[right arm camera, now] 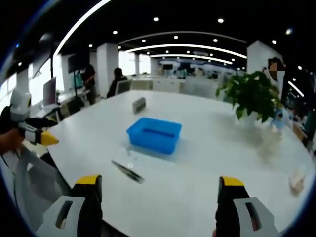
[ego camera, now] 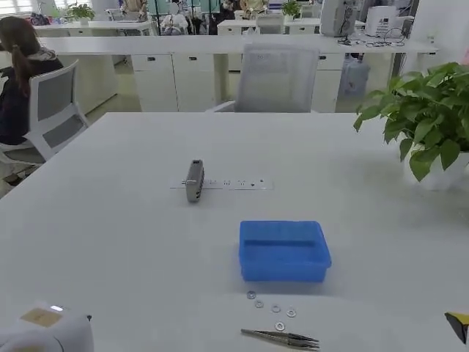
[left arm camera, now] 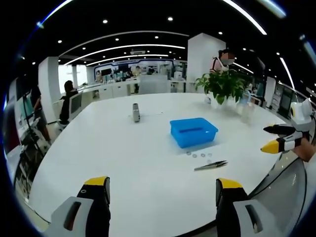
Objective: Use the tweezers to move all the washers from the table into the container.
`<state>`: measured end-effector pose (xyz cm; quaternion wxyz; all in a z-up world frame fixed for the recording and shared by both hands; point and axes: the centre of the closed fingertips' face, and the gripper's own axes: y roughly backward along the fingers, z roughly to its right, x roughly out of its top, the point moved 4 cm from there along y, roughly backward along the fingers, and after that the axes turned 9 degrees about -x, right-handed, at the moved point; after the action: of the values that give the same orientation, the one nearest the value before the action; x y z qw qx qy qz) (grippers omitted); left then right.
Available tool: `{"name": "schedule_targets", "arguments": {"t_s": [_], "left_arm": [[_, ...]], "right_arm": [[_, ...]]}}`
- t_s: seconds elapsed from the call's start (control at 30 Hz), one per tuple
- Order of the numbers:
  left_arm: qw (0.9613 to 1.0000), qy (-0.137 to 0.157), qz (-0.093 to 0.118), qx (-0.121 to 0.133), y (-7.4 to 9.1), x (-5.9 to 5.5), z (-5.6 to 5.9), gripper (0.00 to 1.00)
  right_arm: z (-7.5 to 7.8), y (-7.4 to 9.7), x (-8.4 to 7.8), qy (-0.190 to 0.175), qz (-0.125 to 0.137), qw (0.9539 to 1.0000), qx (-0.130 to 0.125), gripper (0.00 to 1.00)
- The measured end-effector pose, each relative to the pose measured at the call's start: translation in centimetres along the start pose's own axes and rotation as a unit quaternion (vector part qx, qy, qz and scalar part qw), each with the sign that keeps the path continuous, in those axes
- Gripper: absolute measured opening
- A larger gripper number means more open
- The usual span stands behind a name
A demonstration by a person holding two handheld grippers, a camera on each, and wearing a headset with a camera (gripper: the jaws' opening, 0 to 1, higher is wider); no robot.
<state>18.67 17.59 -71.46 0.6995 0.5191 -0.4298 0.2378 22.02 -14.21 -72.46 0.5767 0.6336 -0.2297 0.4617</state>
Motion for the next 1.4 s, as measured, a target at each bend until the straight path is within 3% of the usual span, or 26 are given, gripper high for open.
{"name": "schedule_targets", "arguments": {"t_s": [0.67, 0.87, 1.1, 1.37, 1.4], "left_arm": [[0.9997, -0.016, -0.009, -0.016, -1.1, 0.7, 0.2, 0.87], [0.9986, -0.027, -0.013, -0.043, -2.0, 1.0, 0.6, 0.8], [0.9914, -0.082, -0.031, -0.097, -3.9, 1.9, 2.1, 0.69], [0.9752, -0.143, -0.047, -0.162, -7.0, 2.9, 3.4, 0.44], [0.9709, -0.153, -0.06, -0.175, -7.5, 2.8, 3.5, 0.42]], "right_arm": [[0.1, -0.2, -0.3, 0.0, -0.008, 1.0, -0.004, 0.96], [0.4, -0.3, -0.3, -0.008, -0.013, 0.9999, -0.007, 0.95], [0.5, -0.3, -0.5, -0.014, -0.02, 0.9997, -0.01, 0.92], [1.0, -0.4, -0.7, -0.02, -0.023, 0.9992, -0.026, 0.87], [1.1, -0.4, -0.8, -0.021, -0.023, 0.9991, -0.027, 0.86]]}}
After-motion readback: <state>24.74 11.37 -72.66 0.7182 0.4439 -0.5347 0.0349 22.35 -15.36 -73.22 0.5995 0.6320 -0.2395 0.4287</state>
